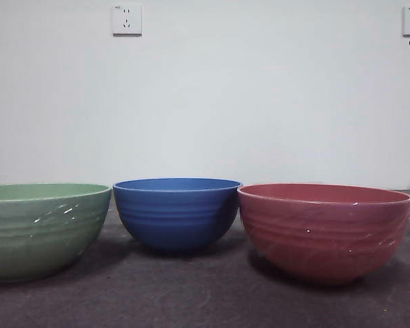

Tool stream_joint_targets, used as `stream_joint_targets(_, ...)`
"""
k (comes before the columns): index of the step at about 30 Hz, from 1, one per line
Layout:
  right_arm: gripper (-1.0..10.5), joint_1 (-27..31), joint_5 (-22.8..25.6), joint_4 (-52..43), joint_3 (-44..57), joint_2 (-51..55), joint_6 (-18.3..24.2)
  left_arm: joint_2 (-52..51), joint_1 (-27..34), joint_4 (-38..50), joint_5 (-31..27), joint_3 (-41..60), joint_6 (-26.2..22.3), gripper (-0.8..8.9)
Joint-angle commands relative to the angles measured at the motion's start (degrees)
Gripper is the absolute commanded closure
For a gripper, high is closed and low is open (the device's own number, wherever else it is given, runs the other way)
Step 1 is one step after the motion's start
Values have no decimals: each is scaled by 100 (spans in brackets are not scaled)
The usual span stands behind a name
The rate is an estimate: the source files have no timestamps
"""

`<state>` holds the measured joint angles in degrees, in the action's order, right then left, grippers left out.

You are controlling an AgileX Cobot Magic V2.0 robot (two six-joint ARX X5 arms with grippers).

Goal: Pick up the green bowl on the top,put the green bowl on the left,pick up the red bowl in the middle,put the red bowl on the right

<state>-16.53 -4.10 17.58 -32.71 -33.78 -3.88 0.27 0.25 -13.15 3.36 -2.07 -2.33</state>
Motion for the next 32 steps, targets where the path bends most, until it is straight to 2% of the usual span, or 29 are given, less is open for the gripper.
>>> stream_joint_targets(1, 945, -2, -2, -26, 20, 4, -55, -4, 17, 9, -9, 92, 44, 817)
stream_joint_targets(20, 945, -7, -4, -24, 20, 11, -55, -4, 17, 9, -9, 92, 44, 817)
stream_joint_targets(23, 945, -17, 173, 337, 22, 468, -46, -4, 17, 9, -9, 92, 44, 817)
stream_joint_targets(25, 945, 66, 291, 693, 76, 890, 284, -4, 17, 9, -9, 92, 44, 817)
stream_joint_targets(32, 945, 807, 122, 461, 1139, 2420, 352, -4, 17, 9, -9, 90, 46, 817)
